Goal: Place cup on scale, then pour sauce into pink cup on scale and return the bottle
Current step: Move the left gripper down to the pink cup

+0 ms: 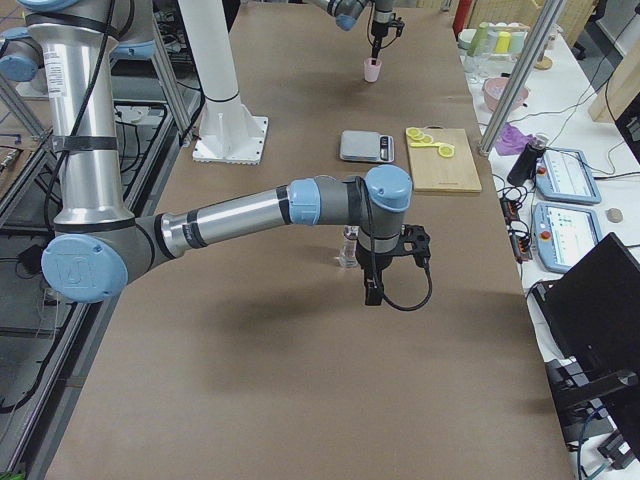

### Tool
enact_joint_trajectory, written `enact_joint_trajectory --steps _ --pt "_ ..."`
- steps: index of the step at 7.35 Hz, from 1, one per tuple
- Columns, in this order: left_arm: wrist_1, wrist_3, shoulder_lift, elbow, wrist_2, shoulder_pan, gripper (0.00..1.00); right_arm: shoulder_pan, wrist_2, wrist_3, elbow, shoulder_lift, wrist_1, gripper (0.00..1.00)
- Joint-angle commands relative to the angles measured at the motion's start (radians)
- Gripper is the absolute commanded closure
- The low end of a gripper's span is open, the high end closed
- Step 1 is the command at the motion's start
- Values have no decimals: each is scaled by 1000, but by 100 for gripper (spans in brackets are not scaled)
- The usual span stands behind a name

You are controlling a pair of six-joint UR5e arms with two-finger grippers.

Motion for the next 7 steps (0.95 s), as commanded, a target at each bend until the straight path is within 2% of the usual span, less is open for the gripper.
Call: enact_joint_trajectory --steps 1,5,7 --pt "0 1 0 1 0 10 53 0 0 1 0 2 0 0" --pt "-1 4 5 10 3 11 70 0 0 1 0 2 0 0" --pt "0 6 0 4 3 10 86 0 0 1 0 2 0 0"
